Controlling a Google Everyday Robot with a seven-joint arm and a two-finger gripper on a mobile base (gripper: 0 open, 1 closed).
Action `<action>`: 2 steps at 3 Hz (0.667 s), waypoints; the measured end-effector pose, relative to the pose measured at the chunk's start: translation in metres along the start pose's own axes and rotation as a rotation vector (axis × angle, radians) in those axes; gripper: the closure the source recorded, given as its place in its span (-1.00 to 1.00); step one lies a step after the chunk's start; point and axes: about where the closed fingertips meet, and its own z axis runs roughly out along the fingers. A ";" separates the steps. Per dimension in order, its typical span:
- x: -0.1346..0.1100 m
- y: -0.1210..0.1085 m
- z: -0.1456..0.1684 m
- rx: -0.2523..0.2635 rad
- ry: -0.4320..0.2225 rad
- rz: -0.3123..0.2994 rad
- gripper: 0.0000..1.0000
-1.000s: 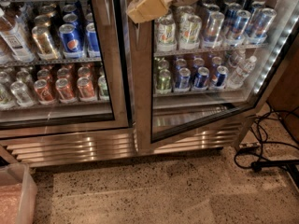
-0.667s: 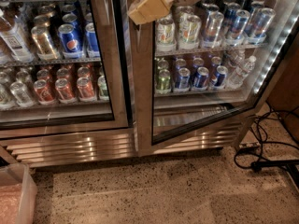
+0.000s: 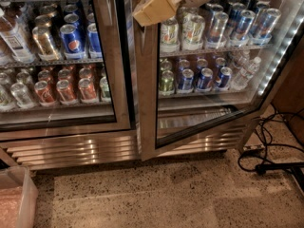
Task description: Open right fridge door
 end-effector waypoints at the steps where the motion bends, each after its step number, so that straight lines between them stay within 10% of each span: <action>1: 0.001 0.000 -0.001 0.000 0.000 0.000 1.00; 2: 0.000 0.000 -0.001 0.000 0.000 0.000 0.65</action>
Offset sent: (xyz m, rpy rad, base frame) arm -0.0003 -0.0009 0.0000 0.0000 0.0000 0.0000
